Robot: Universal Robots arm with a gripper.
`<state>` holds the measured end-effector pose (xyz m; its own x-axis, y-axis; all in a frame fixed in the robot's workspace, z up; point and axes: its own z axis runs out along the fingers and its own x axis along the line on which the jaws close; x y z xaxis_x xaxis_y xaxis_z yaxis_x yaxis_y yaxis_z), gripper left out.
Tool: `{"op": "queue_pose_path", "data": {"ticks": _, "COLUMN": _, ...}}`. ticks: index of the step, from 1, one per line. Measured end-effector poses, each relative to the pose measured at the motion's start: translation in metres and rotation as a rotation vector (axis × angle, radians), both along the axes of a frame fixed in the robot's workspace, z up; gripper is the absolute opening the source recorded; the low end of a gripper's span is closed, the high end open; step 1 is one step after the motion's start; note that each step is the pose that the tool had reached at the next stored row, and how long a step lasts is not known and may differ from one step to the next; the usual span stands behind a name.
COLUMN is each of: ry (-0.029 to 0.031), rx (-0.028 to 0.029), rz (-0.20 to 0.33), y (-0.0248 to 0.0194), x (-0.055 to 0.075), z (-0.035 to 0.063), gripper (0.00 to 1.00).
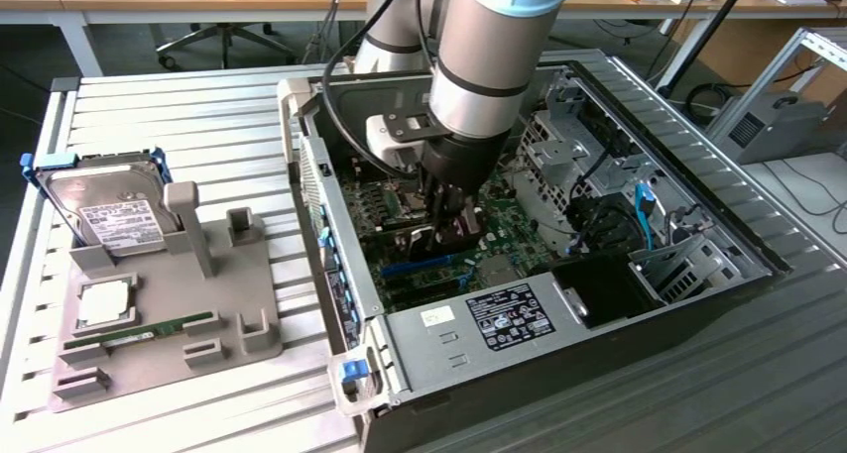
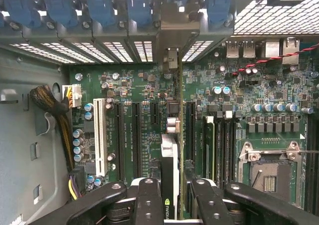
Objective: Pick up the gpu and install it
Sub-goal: 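Insert the gpu into the slot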
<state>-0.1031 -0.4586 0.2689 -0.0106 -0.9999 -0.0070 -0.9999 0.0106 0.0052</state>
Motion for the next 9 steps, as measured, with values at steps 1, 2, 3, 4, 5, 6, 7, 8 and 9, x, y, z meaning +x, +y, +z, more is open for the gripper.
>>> {"op": "queue_pose_path", "data": {"ticks": 1, "ry": 0.0000, "rx": -0.0001, "rz": 0.000, "y": 0.0000, "x": 0.0000, "z": -0.0003, "gripper": 0.28}}
{"op": "queue_pose_path", "data": {"ticks": 2, "ry": 0.0000, "rx": -0.0001, "rz": 0.000, "y": 0.0000, "x": 0.0000, "z": -0.0007, "gripper": 0.28}}
{"op": "queue_pose_path", "data": {"ticks": 3, "ry": 0.0001, "rx": -0.0001, "rz": 0.000, "y": 0.0000, "x": 0.0000, "z": -0.0008, "gripper": 0.28}}
{"op": "queue_pose_path", "data": {"ticks": 4, "ry": 0.0001, "rx": -0.0001, "rz": 0.000, "y": 0.0000, "x": 0.0000, "z": -0.0008, "gripper": 0.28}}
{"op": "queue_pose_path", "data": {"ticks": 5, "ry": 0.0000, "rx": 0.0000, "rz": 0.000, "y": 0.0000, "x": 0.0000, "z": -0.0009, "gripper": 0.28}}
{"op": "queue_pose_path", "data": {"ticks": 6, "ry": 0.0000, "rx": 0.0000, "rz": 0.000, "y": 0.0000, "x": 0.0000, "z": -0.0009, "gripper": 0.28}}
{"op": "queue_pose_path", "data": {"ticks": 7, "ry": 0.0000, "rx": 0.0001, "rz": 0.000, "y": 0.0000, "x": 0.0000, "z": -0.0010, "gripper": 0.28}}
{"op": "queue_pose_path", "data": {"ticks": 8, "ry": 0.0000, "rx": 0.0001, "rz": 0.000, "y": 0.0000, "x": 0.0000, "z": -0.0012, "gripper": 0.28}}
{"op": "queue_pose_path", "data": {"ticks": 9, "ry": 0.0000, "rx": 0.0001, "rz": 0.000, "y": 0.0000, "x": 0.0000, "z": -0.0015, "gripper": 0.28}}
